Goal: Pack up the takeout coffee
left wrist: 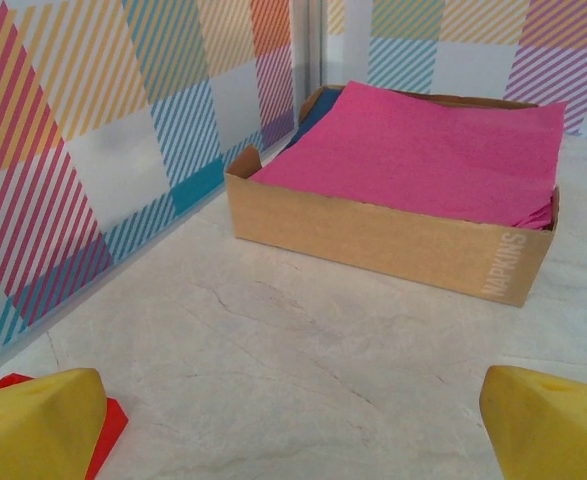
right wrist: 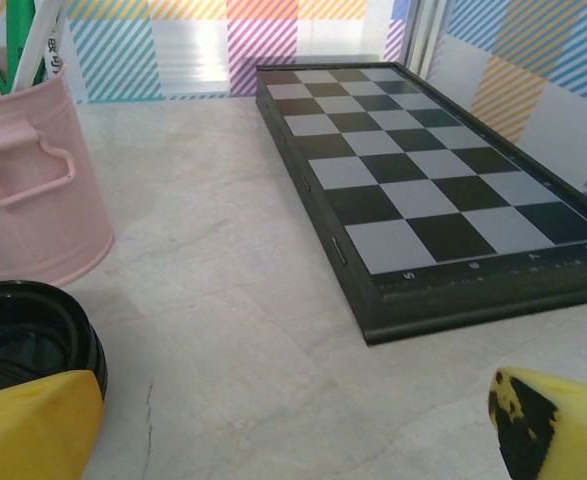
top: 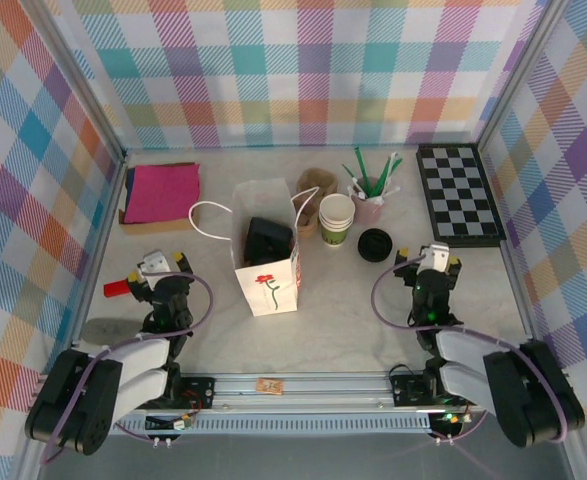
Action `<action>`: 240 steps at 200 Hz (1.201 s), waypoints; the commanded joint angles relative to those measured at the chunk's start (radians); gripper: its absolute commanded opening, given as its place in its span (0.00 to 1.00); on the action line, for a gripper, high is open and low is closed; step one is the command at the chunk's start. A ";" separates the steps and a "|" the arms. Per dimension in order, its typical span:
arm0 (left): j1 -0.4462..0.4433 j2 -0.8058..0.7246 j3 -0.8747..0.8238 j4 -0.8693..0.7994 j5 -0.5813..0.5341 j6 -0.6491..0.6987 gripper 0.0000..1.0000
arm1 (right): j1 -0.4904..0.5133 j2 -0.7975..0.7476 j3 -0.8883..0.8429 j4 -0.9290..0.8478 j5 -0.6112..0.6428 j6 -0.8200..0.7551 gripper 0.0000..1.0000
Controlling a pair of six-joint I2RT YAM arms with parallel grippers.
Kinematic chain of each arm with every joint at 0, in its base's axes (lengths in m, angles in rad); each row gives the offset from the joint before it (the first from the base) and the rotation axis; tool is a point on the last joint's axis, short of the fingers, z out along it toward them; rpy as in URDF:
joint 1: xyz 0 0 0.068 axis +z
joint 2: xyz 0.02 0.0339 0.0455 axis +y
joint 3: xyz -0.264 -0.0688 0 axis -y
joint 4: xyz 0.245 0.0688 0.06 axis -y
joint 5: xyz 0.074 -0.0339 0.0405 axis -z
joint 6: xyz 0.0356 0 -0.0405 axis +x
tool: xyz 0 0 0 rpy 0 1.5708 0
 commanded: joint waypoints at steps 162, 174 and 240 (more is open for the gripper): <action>0.078 0.189 0.025 0.305 0.143 -0.021 0.95 | -0.080 0.331 0.067 0.442 -0.069 -0.061 0.99; 0.077 0.200 0.027 0.311 0.155 -0.030 0.95 | -0.082 0.348 0.070 0.454 -0.067 -0.058 0.99; 0.078 0.402 0.063 0.465 0.184 -0.045 0.94 | -0.089 0.368 0.075 0.462 -0.079 -0.056 0.99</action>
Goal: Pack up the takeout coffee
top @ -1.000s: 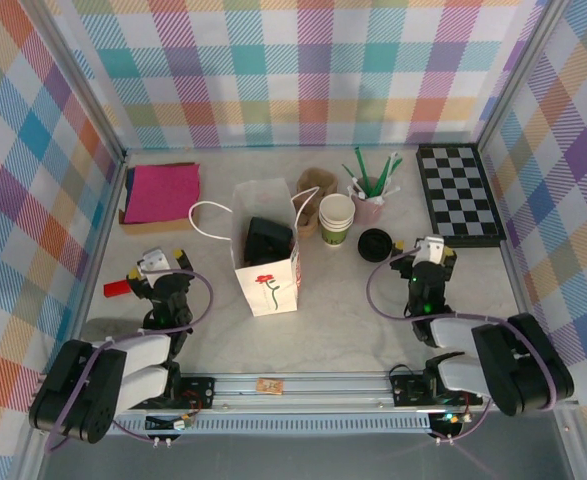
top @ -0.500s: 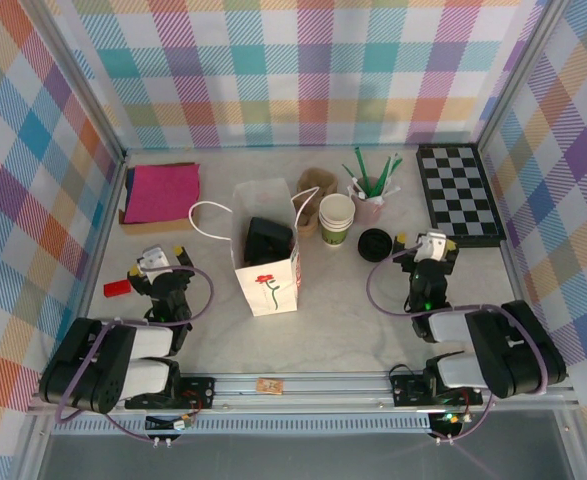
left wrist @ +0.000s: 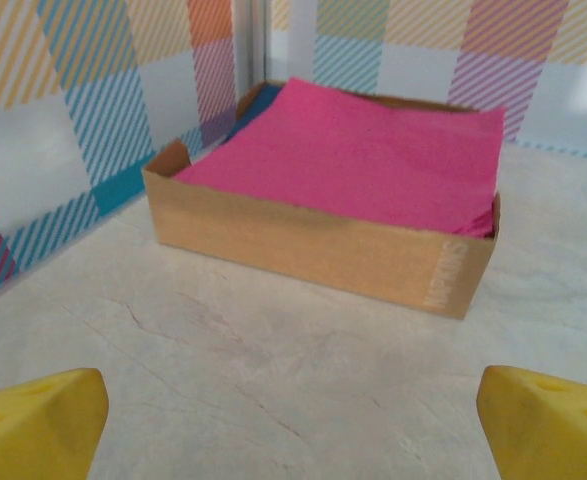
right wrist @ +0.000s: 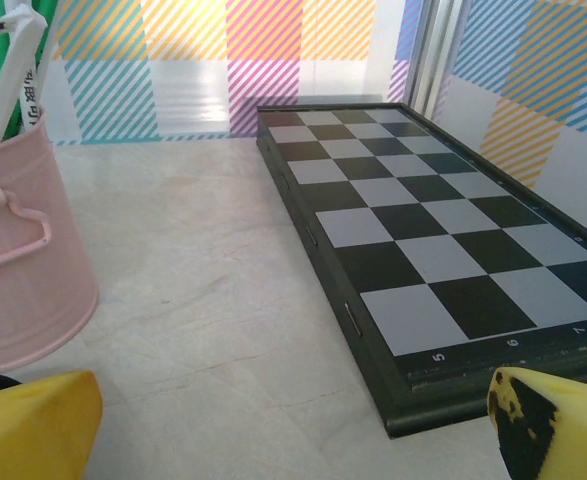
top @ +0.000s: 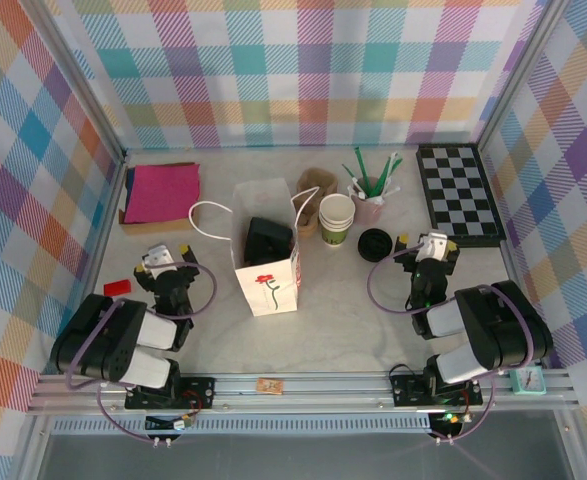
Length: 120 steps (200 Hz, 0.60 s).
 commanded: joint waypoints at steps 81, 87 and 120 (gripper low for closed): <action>0.009 0.050 0.037 0.098 0.066 -0.003 0.95 | -0.005 0.003 0.032 0.026 -0.070 -0.026 0.99; 0.009 0.052 0.038 0.098 0.071 -0.001 0.95 | -0.005 0.003 0.033 0.026 -0.072 -0.027 0.99; 0.009 0.061 0.044 0.098 0.125 0.024 0.97 | -0.005 0.006 0.036 0.022 -0.094 -0.036 0.99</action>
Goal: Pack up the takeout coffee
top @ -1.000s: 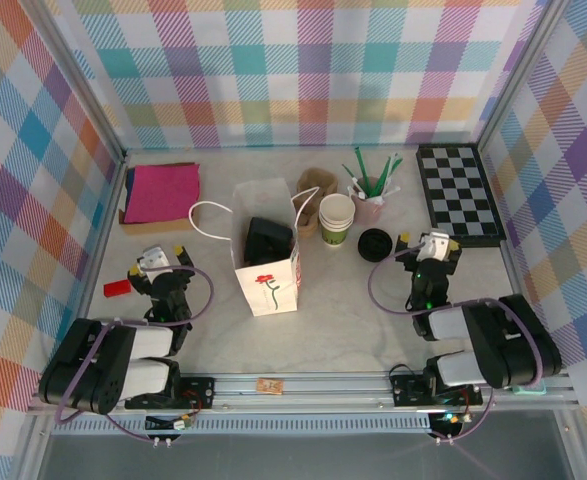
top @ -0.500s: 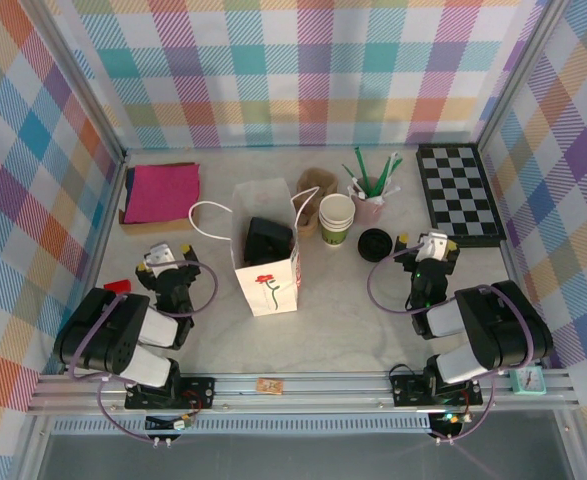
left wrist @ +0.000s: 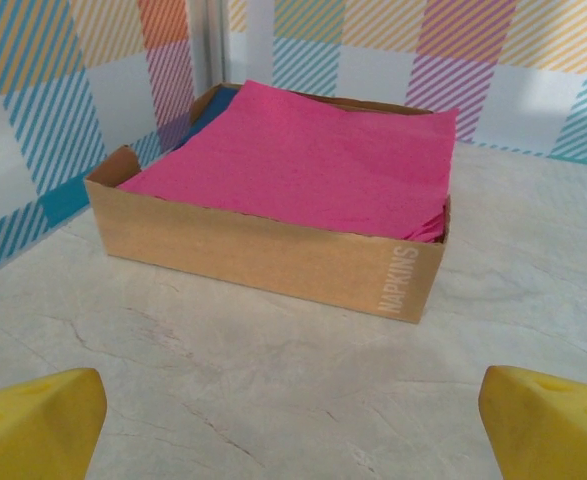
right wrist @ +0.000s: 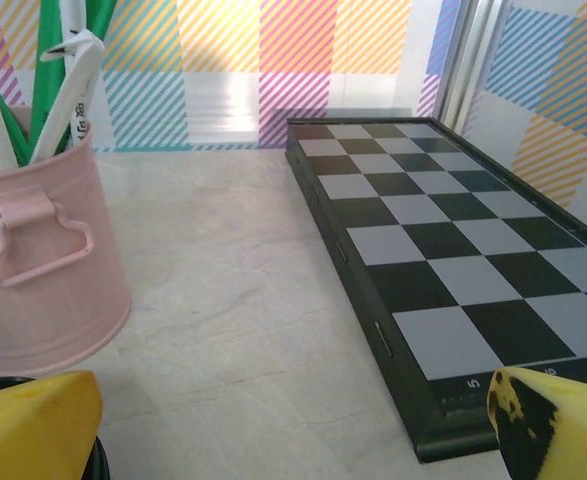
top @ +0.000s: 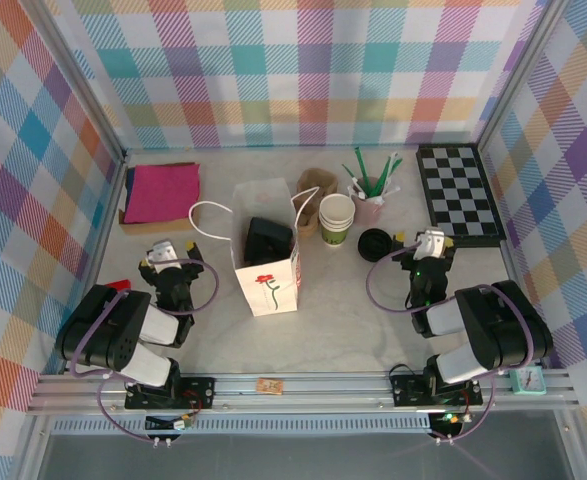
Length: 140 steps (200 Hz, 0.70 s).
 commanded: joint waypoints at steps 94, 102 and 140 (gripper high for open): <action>-0.009 0.120 0.069 0.066 0.233 0.113 1.00 | -0.004 0.043 0.008 0.066 -0.144 -0.052 0.99; -0.011 0.116 0.071 0.060 0.259 0.125 1.00 | -0.004 0.052 -0.003 0.097 -0.157 -0.052 0.99; -0.056 0.127 0.078 0.056 0.295 0.206 1.00 | -0.003 0.090 -0.010 0.142 -0.207 -0.104 0.99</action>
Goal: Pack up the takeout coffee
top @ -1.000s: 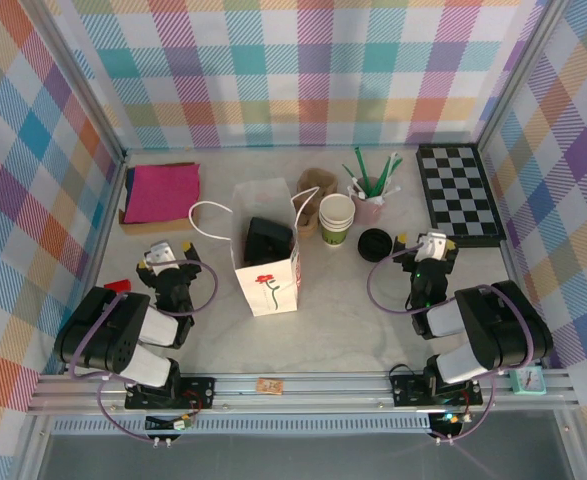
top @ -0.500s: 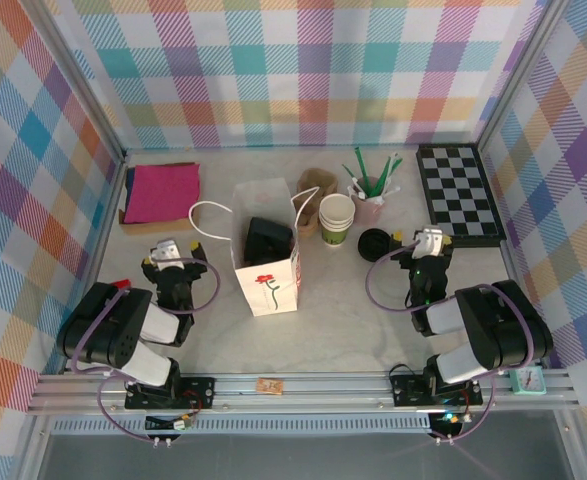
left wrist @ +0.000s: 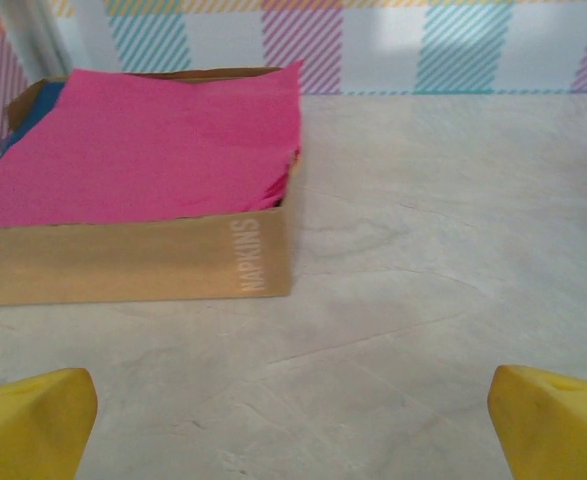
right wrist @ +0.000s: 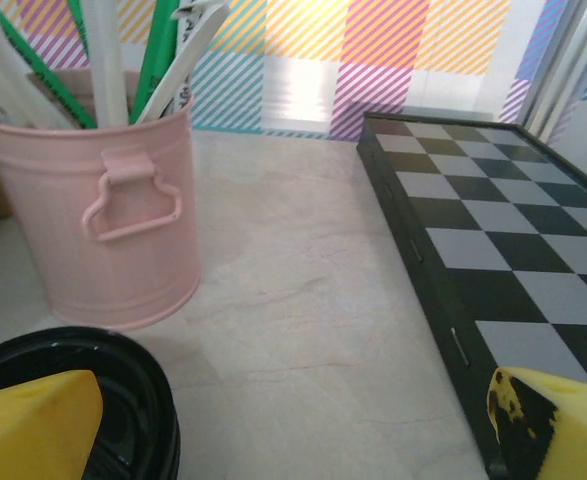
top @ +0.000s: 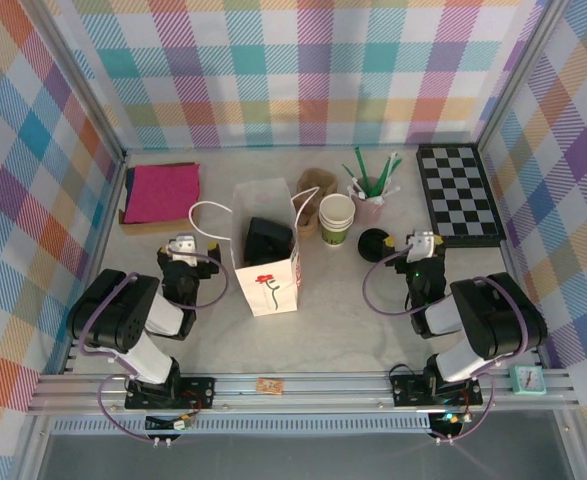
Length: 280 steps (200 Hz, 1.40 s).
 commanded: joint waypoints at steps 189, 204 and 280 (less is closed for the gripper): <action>0.144 -0.031 0.263 -0.483 0.241 -0.079 1.00 | -0.168 -0.013 0.255 -0.472 -0.219 0.131 0.99; 0.143 -0.032 0.263 -0.483 0.240 -0.078 1.00 | -0.167 -0.013 0.256 -0.473 -0.218 0.132 0.99; 0.136 -0.036 0.225 -0.417 0.107 -0.117 1.00 | -0.168 -0.013 0.254 -0.470 -0.219 0.132 0.99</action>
